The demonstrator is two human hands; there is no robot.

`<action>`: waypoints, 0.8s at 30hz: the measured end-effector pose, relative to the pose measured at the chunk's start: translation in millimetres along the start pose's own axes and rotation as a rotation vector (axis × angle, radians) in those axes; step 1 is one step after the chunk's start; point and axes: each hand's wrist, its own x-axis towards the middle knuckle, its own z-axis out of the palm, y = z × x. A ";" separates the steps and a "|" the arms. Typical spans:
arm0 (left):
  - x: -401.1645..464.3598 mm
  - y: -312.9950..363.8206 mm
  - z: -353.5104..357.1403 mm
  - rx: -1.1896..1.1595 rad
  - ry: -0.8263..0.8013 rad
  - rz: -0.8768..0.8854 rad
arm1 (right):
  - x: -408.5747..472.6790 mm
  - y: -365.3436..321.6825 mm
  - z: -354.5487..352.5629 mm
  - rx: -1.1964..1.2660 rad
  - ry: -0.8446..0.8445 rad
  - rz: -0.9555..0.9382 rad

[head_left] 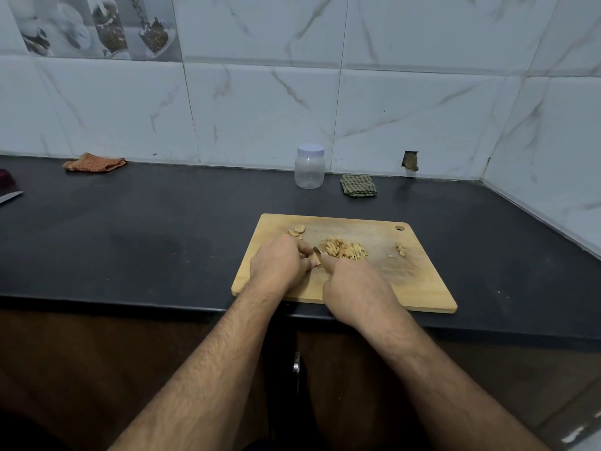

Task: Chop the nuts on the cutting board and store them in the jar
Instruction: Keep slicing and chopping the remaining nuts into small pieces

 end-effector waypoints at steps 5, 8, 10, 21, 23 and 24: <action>1.5 -1.0 -0.8 -0.001 -0.011 0.006 | 4.9 -3.3 0.0 -0.008 -0.007 -0.016; 0.8 -0.5 -1.3 -0.003 -0.010 0.010 | 8.2 -6.5 -1.3 -0.035 -0.032 -0.003; 0.9 -0.4 -1.6 -0.005 -0.007 0.008 | 9.0 -8.9 -2.2 -0.051 -0.046 0.008; -2.2 2.8 -2.7 0.021 0.008 0.009 | -27.0 6.0 4.1 -0.019 -0.029 -0.004; -3.5 3.4 -2.6 0.023 0.008 0.010 | -27.3 5.5 5.3 -0.028 -0.030 0.001; -3.5 3.6 -2.4 0.021 0.008 0.008 | -26.1 5.2 5.8 -0.033 -0.030 0.007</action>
